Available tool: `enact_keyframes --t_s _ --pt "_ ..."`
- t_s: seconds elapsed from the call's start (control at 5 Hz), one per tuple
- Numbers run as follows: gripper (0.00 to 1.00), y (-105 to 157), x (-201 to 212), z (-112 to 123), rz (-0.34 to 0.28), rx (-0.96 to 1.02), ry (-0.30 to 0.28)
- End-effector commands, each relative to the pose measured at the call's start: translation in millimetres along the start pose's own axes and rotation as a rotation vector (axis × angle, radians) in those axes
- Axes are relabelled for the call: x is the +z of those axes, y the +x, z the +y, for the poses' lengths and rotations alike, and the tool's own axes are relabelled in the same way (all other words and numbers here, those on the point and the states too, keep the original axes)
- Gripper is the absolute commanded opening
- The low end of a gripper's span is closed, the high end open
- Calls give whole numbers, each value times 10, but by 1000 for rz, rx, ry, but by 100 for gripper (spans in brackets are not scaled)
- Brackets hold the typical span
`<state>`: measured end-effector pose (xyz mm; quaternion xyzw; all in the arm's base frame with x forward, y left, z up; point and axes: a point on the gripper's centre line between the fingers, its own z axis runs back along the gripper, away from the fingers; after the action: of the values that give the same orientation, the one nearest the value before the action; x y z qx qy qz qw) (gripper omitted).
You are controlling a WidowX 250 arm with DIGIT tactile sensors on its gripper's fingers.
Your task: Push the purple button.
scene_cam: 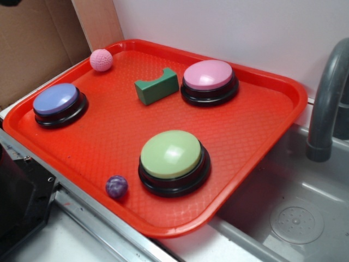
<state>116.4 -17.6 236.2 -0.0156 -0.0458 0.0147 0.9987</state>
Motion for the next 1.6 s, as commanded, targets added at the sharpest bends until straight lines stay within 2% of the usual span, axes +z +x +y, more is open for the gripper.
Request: enact_keyframes --t_s 0.0,0.2,0.4,0.6,0.8,1.4 --pt "100 0 0 0 0 0 0" --pt "100 46 -329 477 2 97 48" --pt "100 73 -581 824 19 133 99" --pt "100 115 -786 1068 8 70 108" --pt "100 136 -812 1165 -31 11 99" --pt "100 136 -812 1165 -31 11 99"
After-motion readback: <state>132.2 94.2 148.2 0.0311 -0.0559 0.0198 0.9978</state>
